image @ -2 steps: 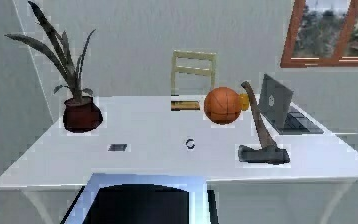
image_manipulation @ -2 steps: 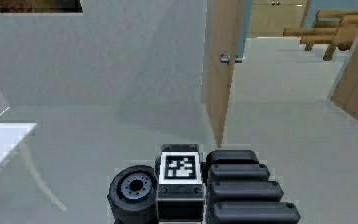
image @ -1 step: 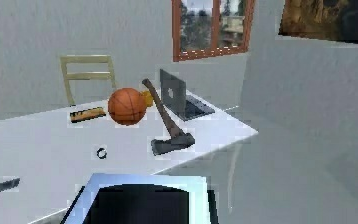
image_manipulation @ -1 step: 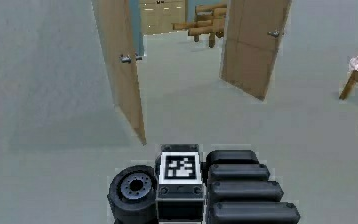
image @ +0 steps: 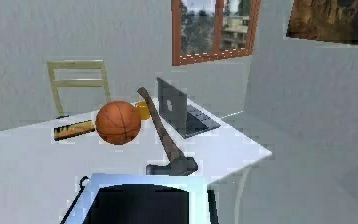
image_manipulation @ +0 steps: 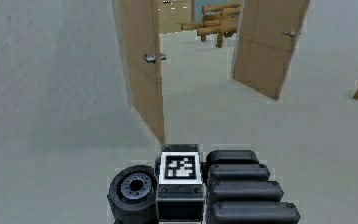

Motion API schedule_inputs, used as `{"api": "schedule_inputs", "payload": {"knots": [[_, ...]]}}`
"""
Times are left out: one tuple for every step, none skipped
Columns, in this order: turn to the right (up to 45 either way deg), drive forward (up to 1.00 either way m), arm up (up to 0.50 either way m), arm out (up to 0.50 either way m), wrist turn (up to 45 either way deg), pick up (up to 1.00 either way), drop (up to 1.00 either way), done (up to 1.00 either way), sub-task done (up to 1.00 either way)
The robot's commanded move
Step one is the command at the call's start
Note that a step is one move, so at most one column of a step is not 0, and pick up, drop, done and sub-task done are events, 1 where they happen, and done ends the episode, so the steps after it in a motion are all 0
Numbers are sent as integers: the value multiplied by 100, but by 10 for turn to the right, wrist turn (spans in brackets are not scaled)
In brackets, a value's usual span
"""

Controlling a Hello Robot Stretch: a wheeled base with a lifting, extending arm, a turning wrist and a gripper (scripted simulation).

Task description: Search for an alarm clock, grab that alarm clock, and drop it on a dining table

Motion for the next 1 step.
{"api": "schedule_inputs", "payload": {"knots": [[360, 0, 0, 0, 0, 0, 0, 0, 0]]}}
